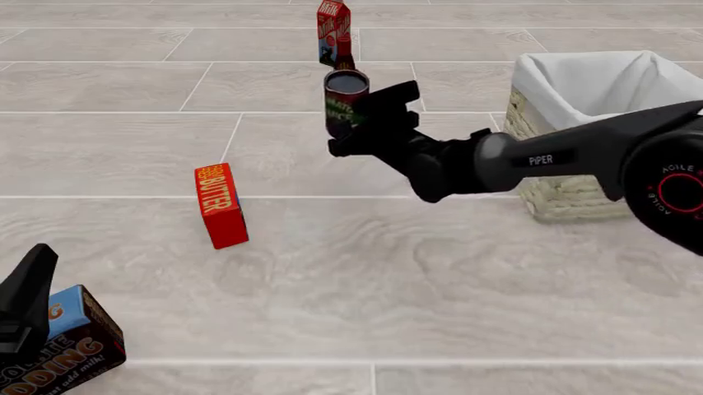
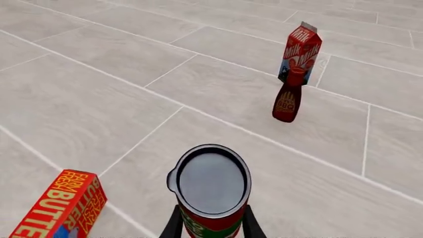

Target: Pick the tomato sauce and place it in the basket.

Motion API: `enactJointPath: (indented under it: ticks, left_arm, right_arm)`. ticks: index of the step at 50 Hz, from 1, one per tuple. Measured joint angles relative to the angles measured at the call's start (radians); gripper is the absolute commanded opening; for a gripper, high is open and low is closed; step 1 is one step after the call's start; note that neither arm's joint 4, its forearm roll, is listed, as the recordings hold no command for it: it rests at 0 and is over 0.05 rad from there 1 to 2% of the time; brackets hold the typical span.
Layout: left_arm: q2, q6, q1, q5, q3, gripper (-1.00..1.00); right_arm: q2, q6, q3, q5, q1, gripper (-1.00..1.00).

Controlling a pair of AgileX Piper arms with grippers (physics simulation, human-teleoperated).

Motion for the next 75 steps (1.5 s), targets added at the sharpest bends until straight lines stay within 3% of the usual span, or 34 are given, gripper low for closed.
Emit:
enactJointPath:
  ticks: [43,75]
  left_arm:
    - [0.0,0.0,0.0,0.0,0.0,1.0]
    - [0.0,0.0,0.0,0.0,0.0,1.0]
  right_arm:
    - [-0.22,-0.045,0.151,0.025,-0.082,-1.0]
    - [-0.355,-0.024,0.174,0.103,-0.169,-1.0]
